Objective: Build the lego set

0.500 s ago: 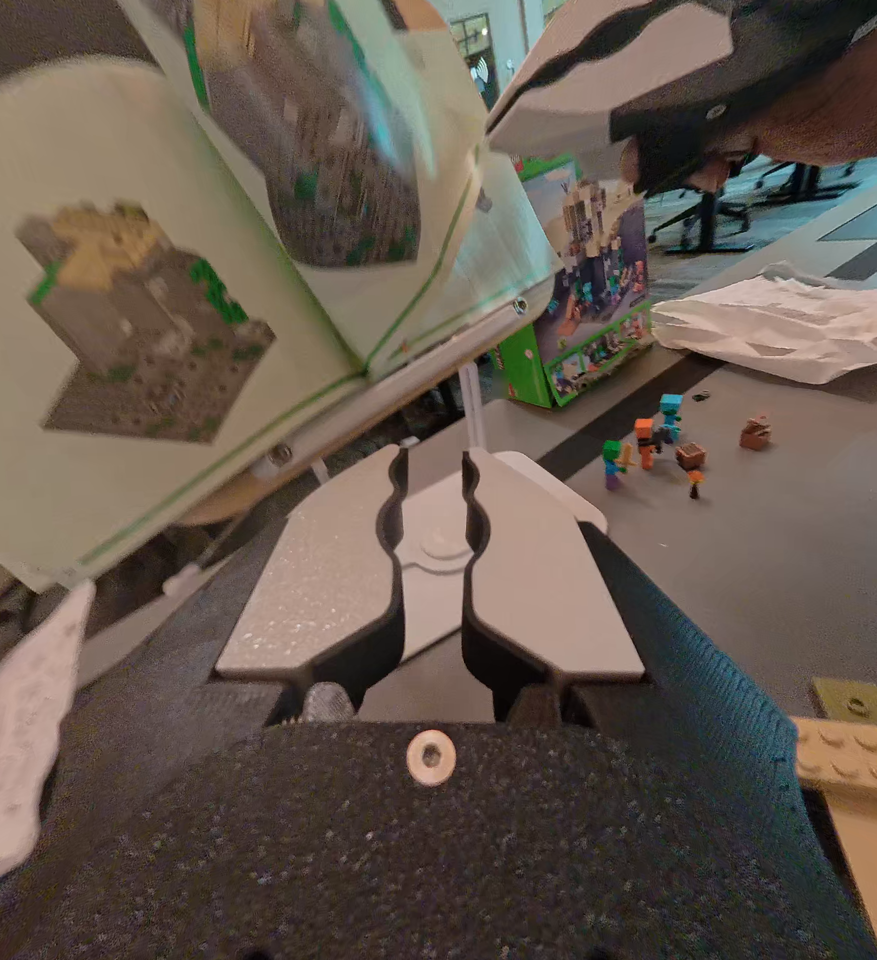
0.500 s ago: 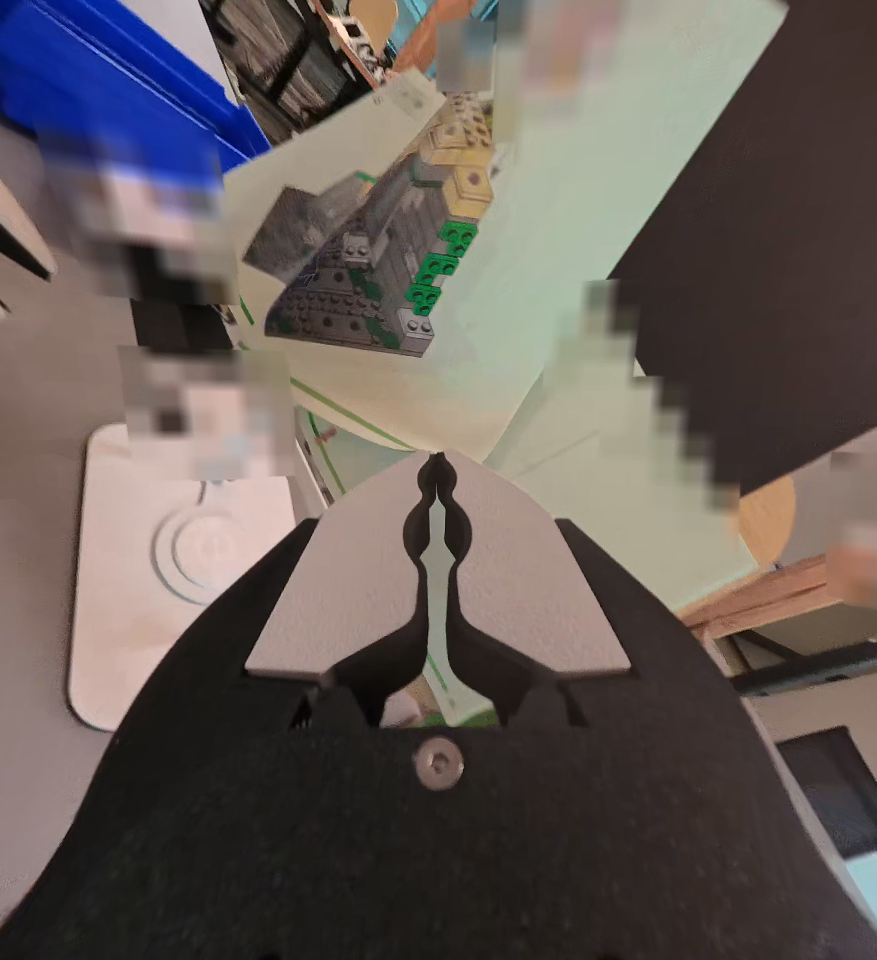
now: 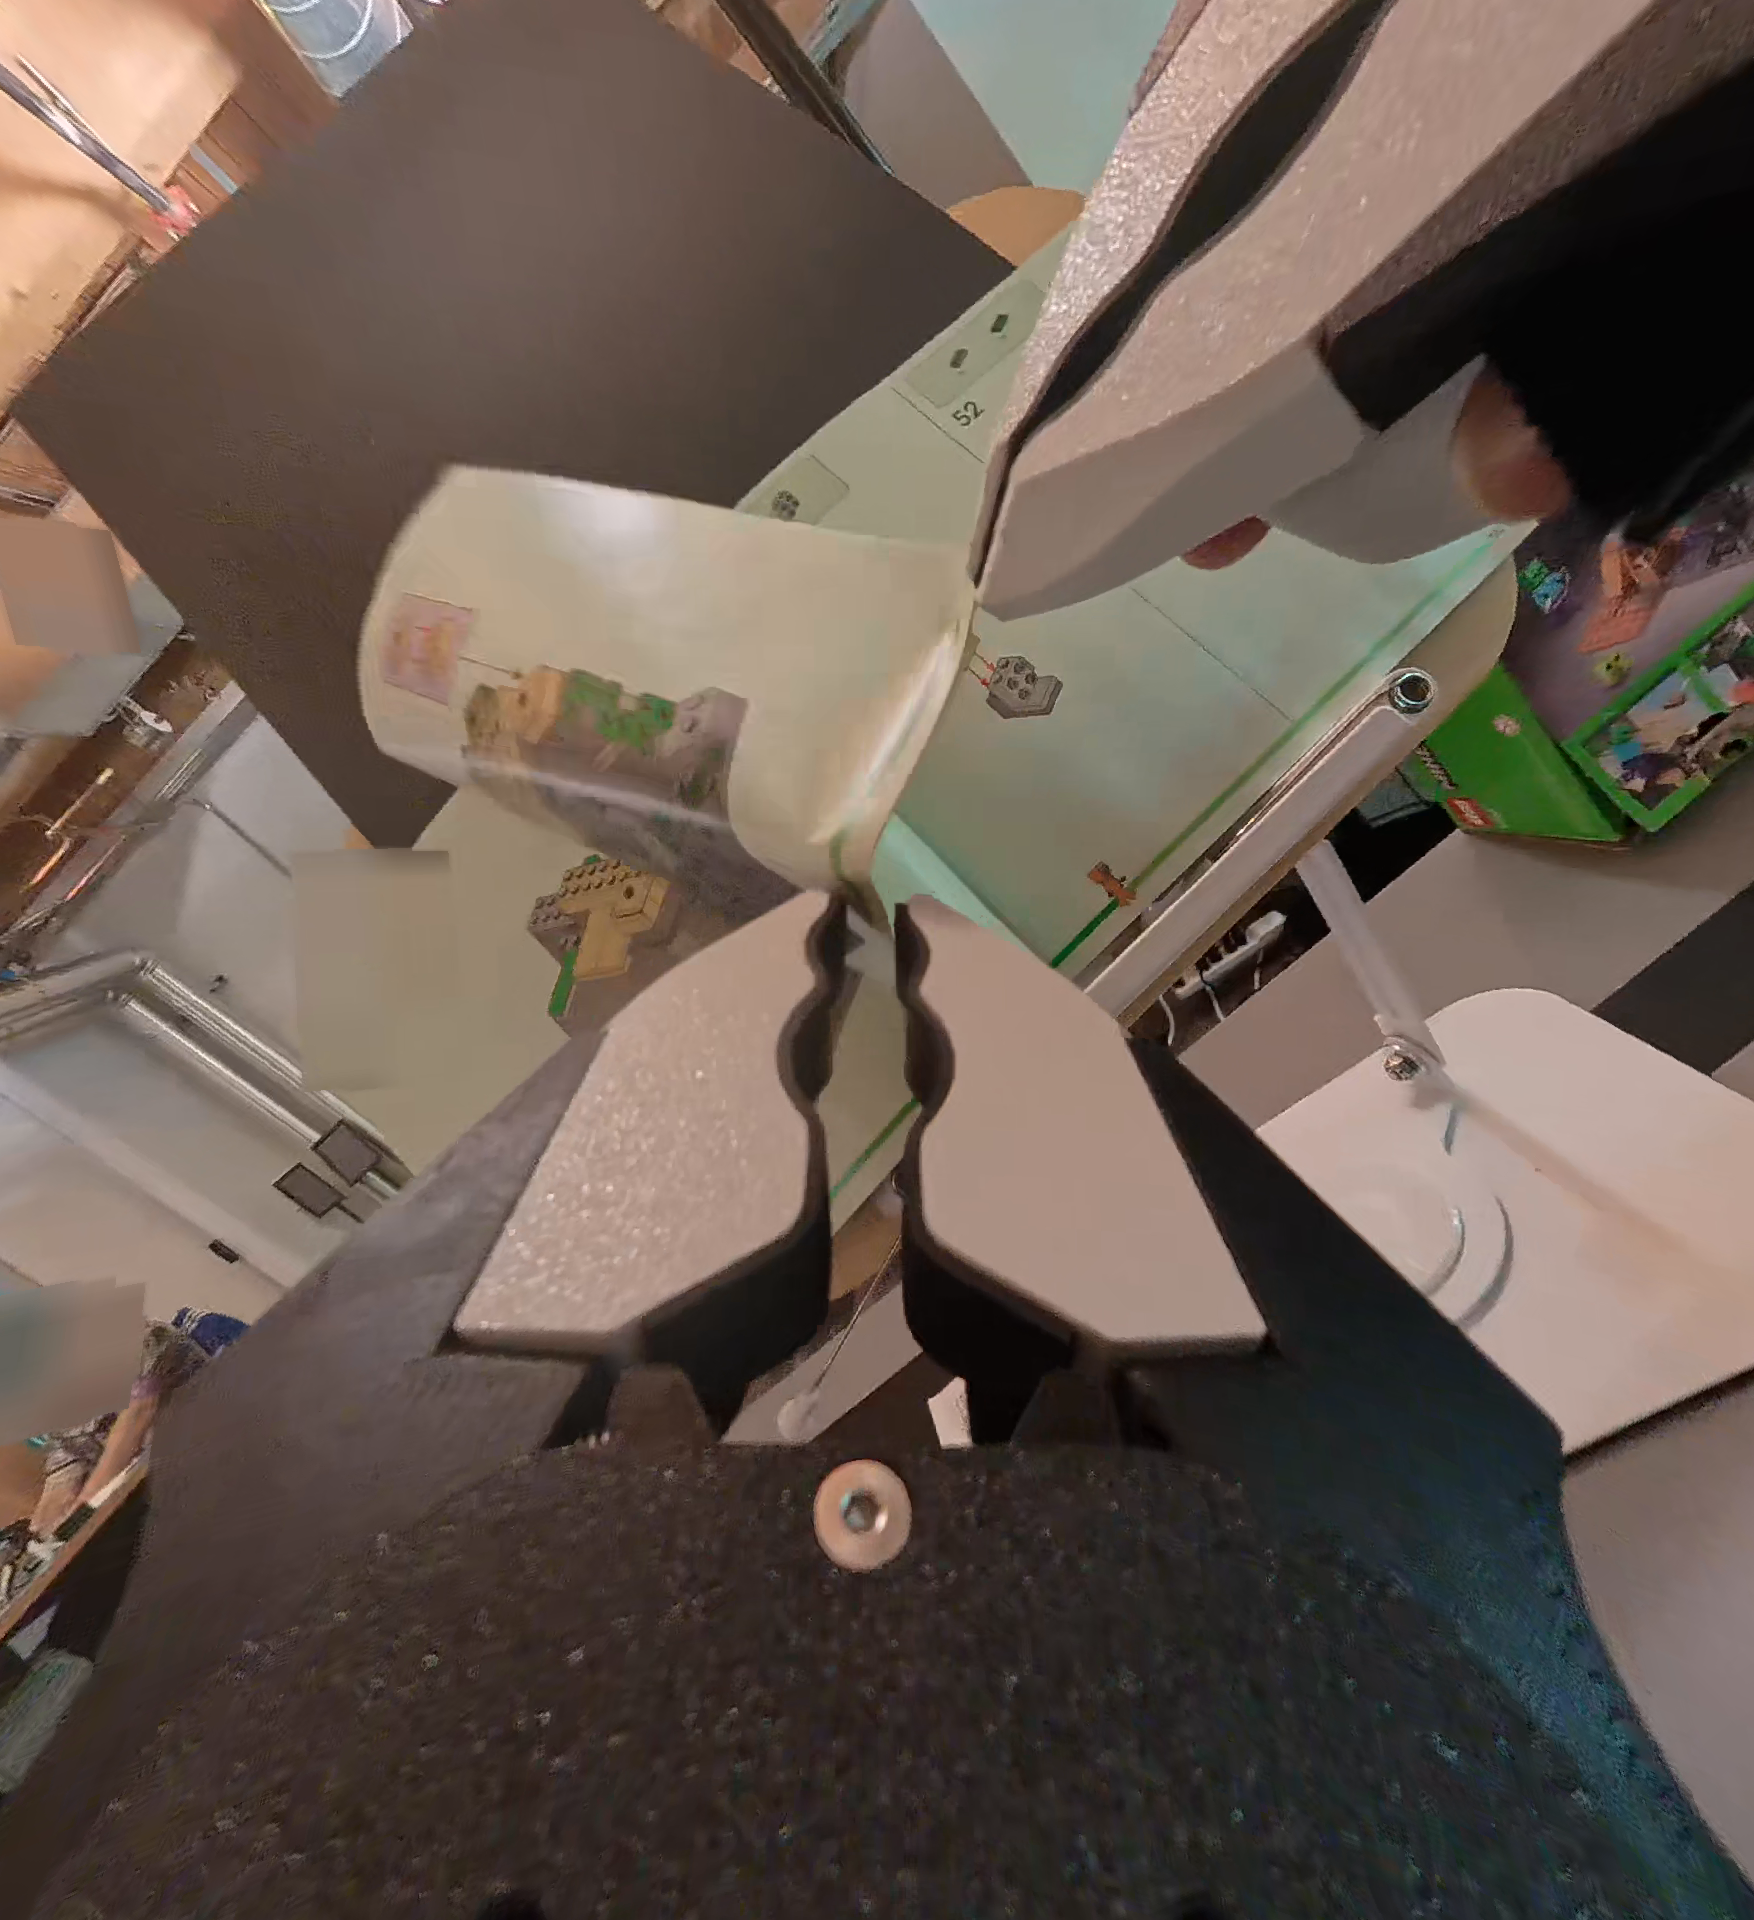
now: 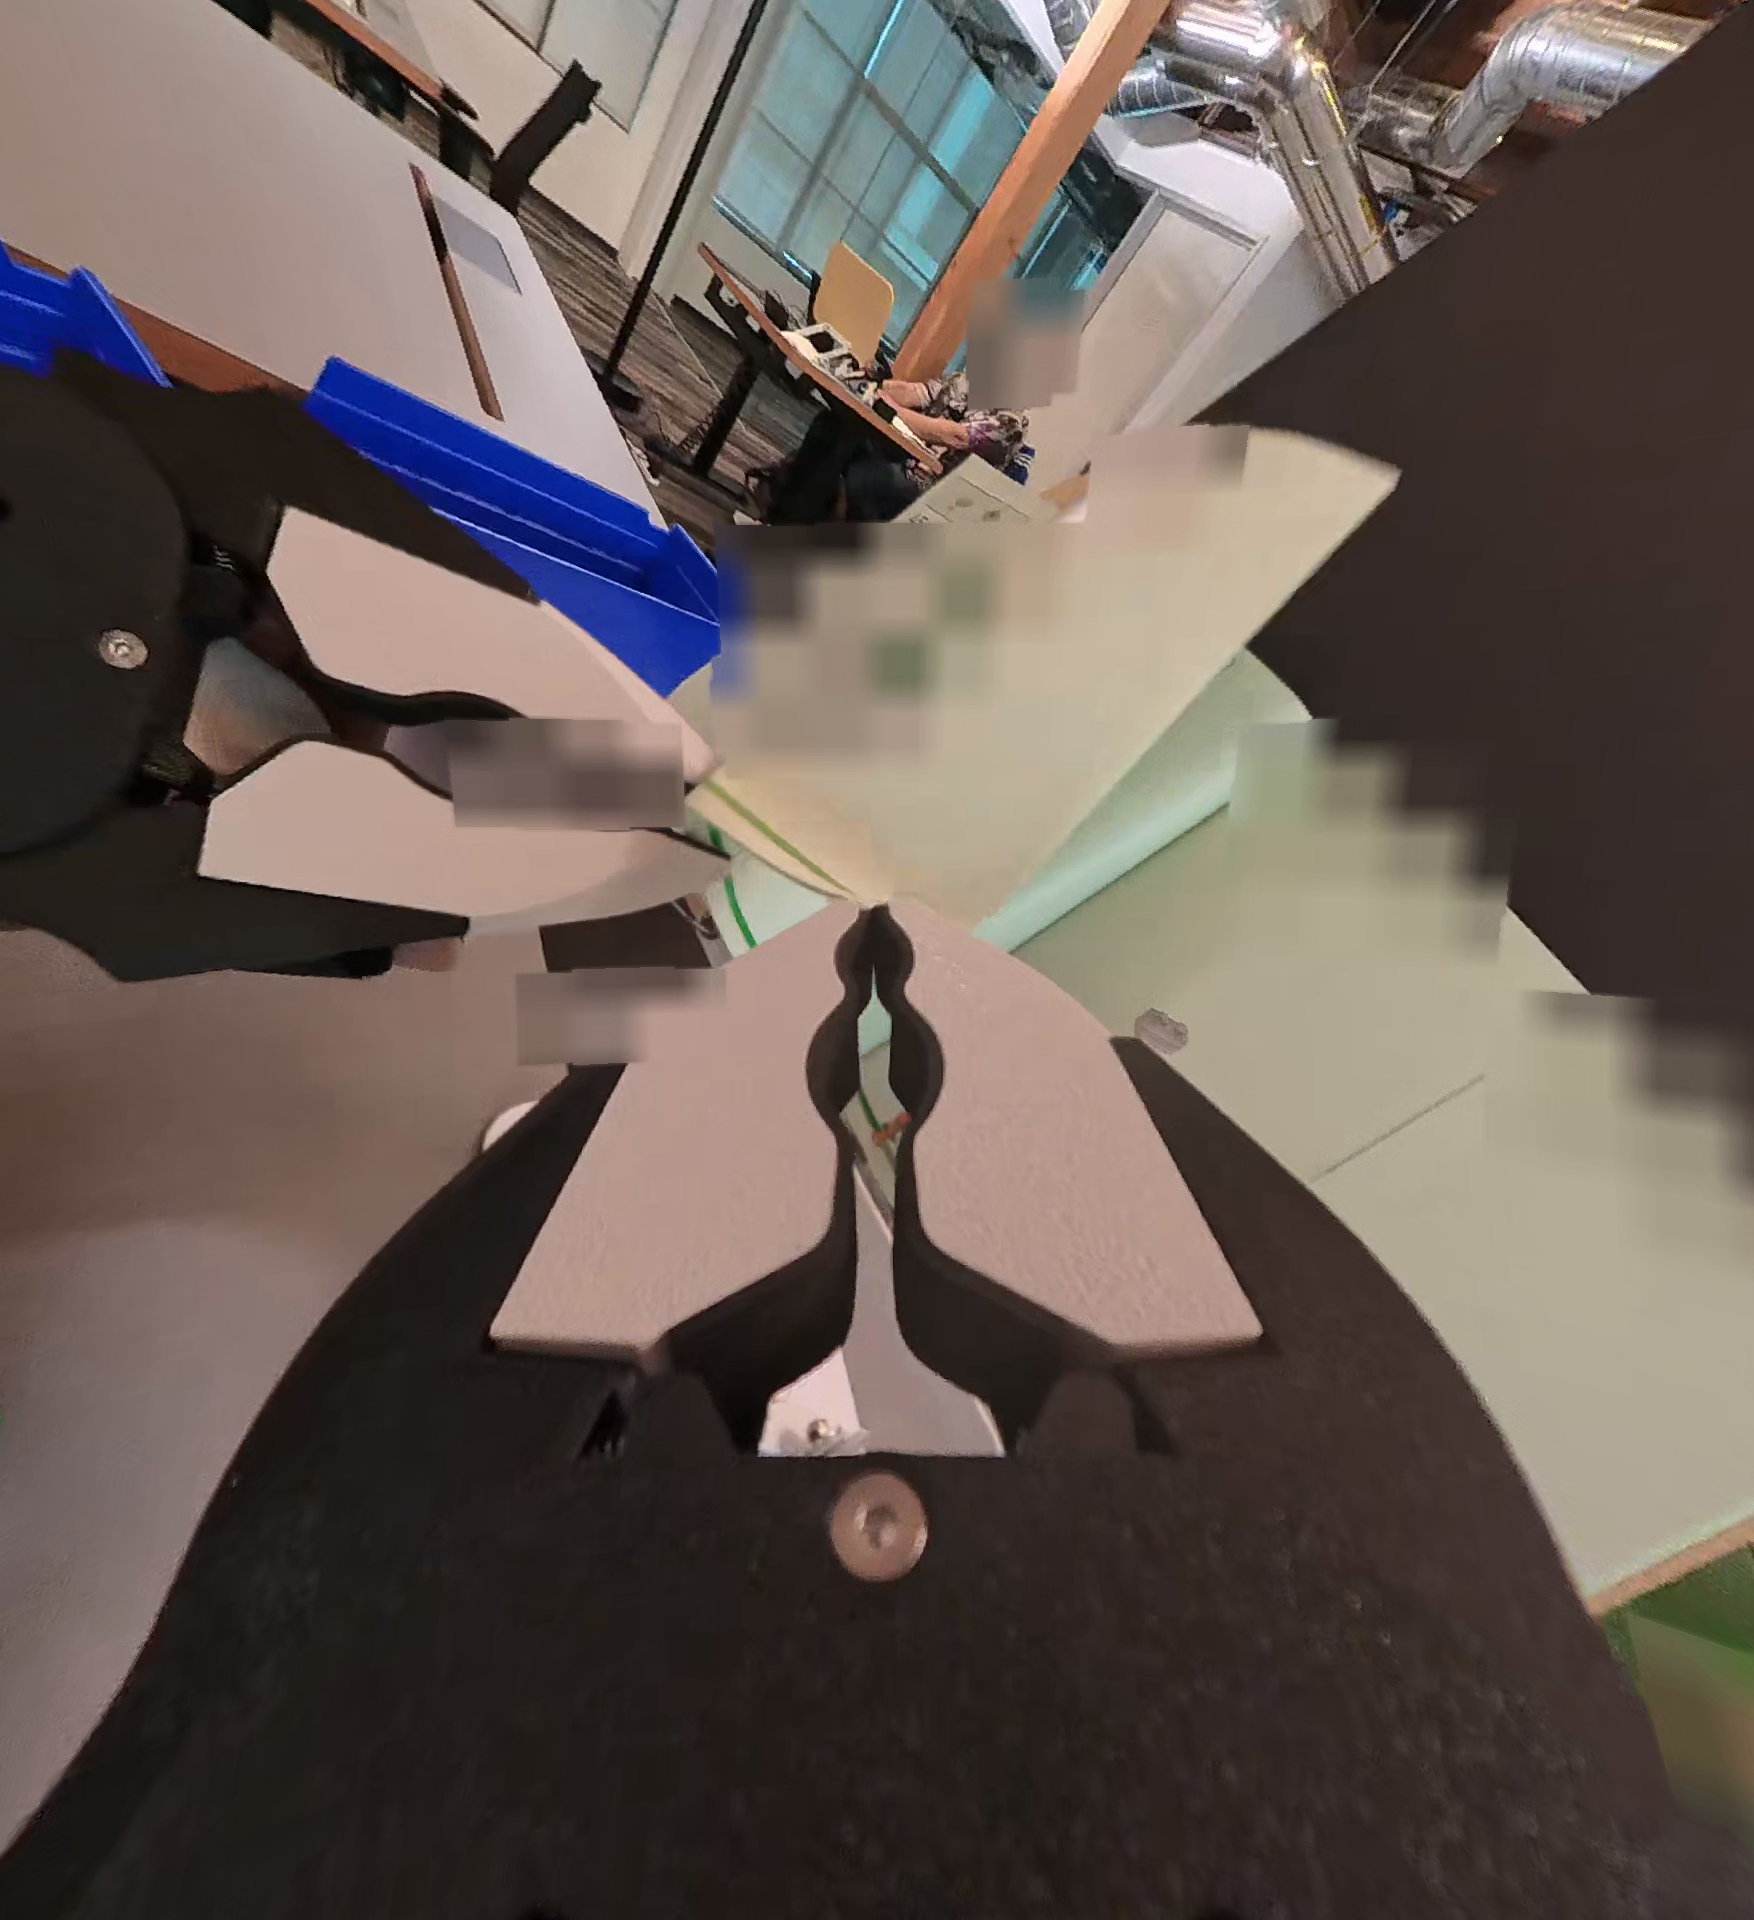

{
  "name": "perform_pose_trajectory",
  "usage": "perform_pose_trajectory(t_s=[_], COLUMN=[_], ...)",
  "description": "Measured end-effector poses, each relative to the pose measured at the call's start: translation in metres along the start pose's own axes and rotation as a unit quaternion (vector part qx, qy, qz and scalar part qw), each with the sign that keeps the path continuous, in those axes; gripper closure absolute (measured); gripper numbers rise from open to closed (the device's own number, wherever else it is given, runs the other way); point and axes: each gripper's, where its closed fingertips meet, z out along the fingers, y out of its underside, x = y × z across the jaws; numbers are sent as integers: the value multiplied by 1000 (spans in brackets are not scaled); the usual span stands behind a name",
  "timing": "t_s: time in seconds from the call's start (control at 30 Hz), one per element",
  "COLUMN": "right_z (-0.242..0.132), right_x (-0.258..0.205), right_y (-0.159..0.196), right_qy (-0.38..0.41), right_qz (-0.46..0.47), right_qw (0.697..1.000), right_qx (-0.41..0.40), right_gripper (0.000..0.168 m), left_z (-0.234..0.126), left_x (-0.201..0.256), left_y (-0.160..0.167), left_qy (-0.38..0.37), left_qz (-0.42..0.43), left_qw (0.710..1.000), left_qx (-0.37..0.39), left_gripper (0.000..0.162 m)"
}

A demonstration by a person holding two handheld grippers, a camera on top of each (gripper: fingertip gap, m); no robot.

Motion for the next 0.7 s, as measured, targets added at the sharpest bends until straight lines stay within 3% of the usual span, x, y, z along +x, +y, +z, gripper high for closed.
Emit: perform_pose_trajectory(t_s=[0.03, 0.2, 0.33, 0.53, 0.6, 0.7], right_z=[-1, -12, -20, -2, 4, 6], right_x=[-2, -3, 9, -19, -17, -7], right_y=[-2, -24, -41, -54, -53, -48], right_qy=[-1, -38, -84, -180, -157, -115], right_qz=[7, 127, 263, 358, 362, 350], right_qw=[1000, 990, 958, 916, 919, 929], right_qx=[6, 55, 83, 23, 15, 16], right_gripper=[168, 153, 139, 123, 125, 163], left_z=[-2, -7, -10, -10, -10, -11], left_x=[-1, 0, 3, 8, 8, 9], left_y=[1, 7, 11, 10, 10, 12], left_qy=[-3, -2, 6, 13, 14, 17], left_qz=[-3, -12, -13, 0, 1, 0], left_qw=[1000, 1000, 1000, 1000, 1000, 1000], left_qx=[2, 9, 10, 13, 12, 8], left_gripper=[155, 161, 162, 162, 162, 162])
